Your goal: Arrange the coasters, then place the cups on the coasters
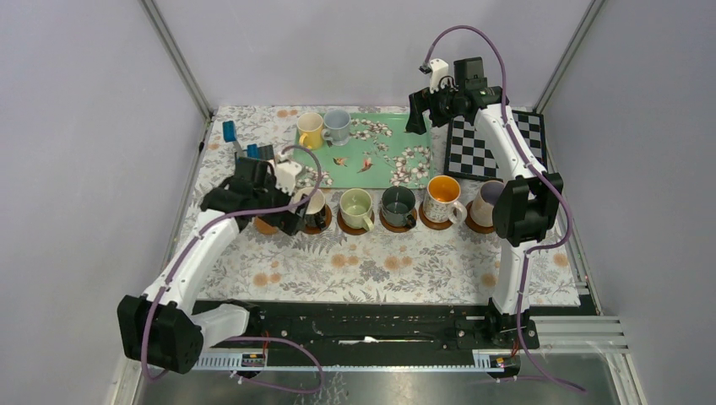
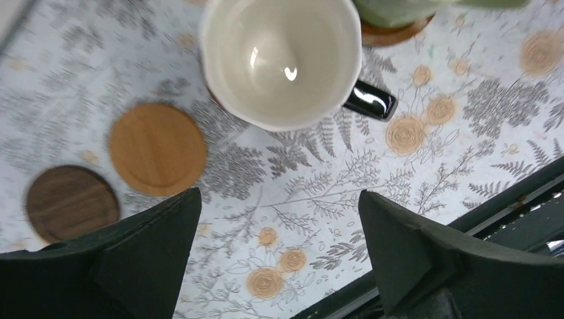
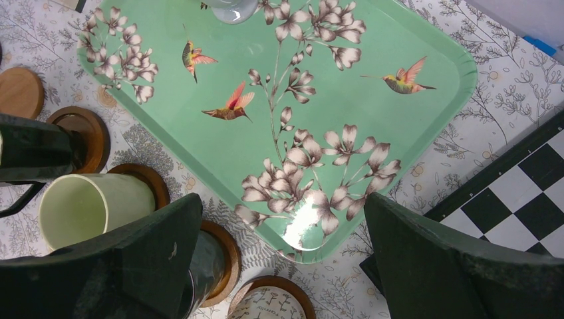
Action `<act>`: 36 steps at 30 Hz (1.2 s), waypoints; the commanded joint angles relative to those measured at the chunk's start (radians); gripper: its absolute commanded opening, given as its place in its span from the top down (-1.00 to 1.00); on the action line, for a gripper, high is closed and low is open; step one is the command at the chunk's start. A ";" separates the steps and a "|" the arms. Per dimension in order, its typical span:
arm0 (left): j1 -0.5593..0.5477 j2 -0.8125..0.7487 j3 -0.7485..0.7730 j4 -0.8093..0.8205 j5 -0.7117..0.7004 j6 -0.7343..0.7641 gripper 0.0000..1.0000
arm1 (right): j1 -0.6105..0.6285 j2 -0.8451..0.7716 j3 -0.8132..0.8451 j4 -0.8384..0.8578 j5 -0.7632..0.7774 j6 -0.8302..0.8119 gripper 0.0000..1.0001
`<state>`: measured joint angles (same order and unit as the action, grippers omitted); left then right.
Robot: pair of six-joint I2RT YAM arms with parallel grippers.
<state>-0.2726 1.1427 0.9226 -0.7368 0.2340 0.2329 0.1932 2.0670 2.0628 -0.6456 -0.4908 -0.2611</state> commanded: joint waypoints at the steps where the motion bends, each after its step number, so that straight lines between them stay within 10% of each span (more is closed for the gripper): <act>1: 0.062 0.011 0.215 -0.097 0.127 0.077 -0.98 | -0.005 -0.030 0.014 0.010 -0.028 0.001 -0.97; 11: 0.085 0.506 0.736 0.018 -0.011 -0.124 -0.96 | -0.004 -0.026 0.043 -0.005 0.016 -0.005 -0.97; 18: 0.147 0.815 1.029 -0.014 -0.075 -0.160 -0.61 | -0.008 -0.011 0.111 -0.089 0.077 -0.024 -0.97; 36: 0.173 1.155 1.266 0.054 -0.016 -0.150 -0.33 | -0.011 0.003 0.103 -0.081 0.118 -0.030 -0.97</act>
<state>-0.0963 2.2658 2.1212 -0.7303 0.1932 0.0967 0.1875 2.0674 2.1334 -0.7250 -0.4004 -0.2756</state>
